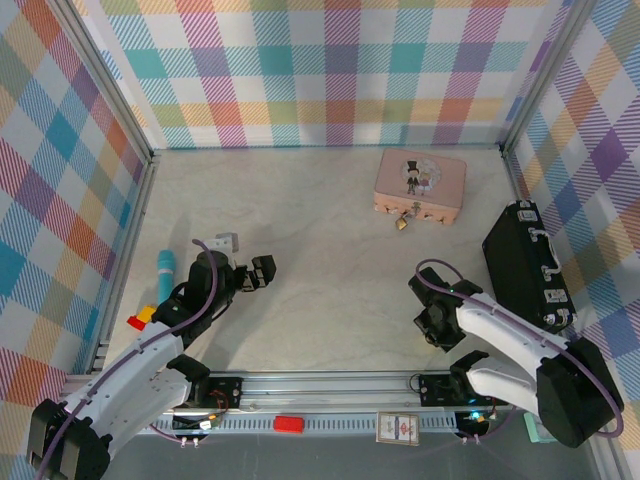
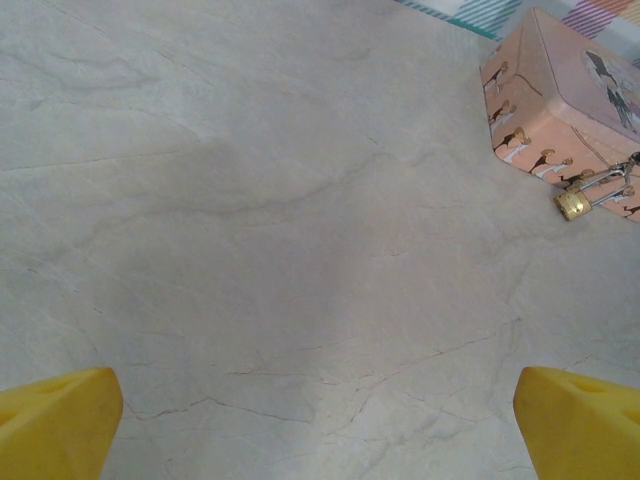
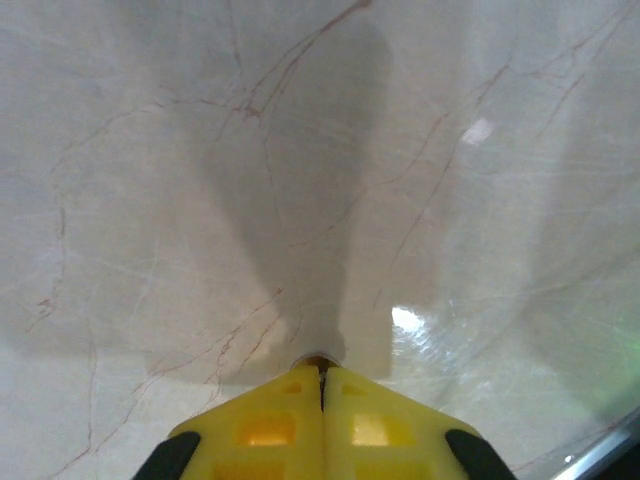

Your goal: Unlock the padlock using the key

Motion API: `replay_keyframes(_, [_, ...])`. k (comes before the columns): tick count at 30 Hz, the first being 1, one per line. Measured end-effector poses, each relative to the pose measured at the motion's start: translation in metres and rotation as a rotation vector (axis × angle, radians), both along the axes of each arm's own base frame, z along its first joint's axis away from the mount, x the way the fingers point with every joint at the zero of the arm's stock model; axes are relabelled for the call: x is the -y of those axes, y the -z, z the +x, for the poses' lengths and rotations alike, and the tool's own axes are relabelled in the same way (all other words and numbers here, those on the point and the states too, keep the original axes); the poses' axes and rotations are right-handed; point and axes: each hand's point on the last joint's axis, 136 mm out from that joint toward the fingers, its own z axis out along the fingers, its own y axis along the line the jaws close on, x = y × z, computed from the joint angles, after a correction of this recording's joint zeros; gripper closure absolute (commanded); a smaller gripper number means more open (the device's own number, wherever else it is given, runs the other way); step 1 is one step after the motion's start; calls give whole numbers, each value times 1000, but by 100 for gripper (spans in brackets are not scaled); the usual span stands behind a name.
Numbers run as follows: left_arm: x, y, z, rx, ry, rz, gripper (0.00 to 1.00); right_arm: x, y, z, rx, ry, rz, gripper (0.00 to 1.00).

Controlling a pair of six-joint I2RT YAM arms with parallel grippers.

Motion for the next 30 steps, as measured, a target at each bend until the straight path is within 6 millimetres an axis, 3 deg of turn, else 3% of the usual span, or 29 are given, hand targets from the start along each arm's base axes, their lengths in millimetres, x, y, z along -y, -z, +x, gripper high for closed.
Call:
replay_keyframes(6, [2, 10, 2, -31, 5, 13, 0, -8, -8, 10, 89, -23, 65, 100])
replay_keyframes(12, [17, 25, 5, -81, 62, 0, 0, -32, -38, 41, 310, -100, 202, 100])
replay_keyframes(18, [57, 35, -2, -134, 215, -49, 9, -64, -65, 69, 461, -153, 355, 100])
replay_keyframes(21, [94, 23, -14, -128, 340, -67, 12, -83, -84, 85, 522, -179, 427, 100])
replay_keyframes(24, [128, -1, -24, -68, 449, -106, 14, -105, -112, 102, 594, -214, 493, 100])
replay_keyframes(27, [149, -24, -32, -9, 510, -152, 22, -128, -139, 118, 667, -247, 558, 100])
replay_keyframes(30, [163, -39, -36, 25, 539, -193, 28, -148, -152, 129, 704, -272, 612, 100])
